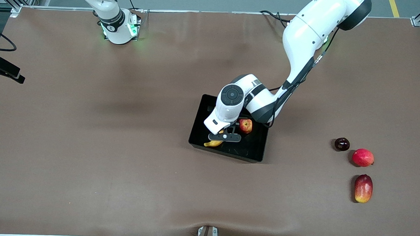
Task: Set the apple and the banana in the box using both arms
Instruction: 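Carry the banana into the black box and open the left gripper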
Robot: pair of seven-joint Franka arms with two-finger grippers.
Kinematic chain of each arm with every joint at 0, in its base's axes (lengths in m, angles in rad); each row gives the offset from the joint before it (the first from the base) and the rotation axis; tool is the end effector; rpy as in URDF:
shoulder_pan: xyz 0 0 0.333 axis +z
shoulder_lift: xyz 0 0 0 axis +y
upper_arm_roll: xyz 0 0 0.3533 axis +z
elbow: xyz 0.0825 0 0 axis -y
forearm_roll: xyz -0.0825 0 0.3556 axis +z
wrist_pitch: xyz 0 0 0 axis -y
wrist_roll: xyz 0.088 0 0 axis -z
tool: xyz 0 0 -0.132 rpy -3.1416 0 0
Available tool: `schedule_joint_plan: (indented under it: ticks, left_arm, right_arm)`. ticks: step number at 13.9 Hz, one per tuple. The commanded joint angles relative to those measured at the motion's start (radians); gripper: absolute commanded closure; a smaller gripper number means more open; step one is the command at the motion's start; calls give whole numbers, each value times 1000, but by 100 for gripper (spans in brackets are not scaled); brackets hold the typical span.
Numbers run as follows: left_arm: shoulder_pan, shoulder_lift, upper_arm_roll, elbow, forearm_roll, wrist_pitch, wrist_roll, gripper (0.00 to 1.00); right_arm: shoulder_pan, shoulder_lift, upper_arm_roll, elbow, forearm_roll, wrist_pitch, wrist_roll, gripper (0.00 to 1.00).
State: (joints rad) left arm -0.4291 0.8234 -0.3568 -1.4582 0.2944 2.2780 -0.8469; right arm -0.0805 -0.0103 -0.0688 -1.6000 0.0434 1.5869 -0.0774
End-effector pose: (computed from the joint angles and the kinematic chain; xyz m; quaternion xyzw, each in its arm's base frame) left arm 0.5615 -0.4679 0.2360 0.9995 -0.0064 0.0081 0.0296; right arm 0.5186 -0.0725 0.6308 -0.9991 0.0363 -0.0011 0.0221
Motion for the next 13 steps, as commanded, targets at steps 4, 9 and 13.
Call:
schedule_joint_plan:
  ticks: [4,9,13]
  left_arm:
    - [-68,45,56,25,6,23,-26,84]
    - [-57,4,68,29,14,24,-21,10]
    - [-45,-101,97,35,12,8,-17,0]
  right_arm:
    - [-19,-2,15,0,-4,2,4,0]
    - [-19,-2,15,0,-4,2,2,0]
    - [-19,-2,15,0,-4,1,2,0]
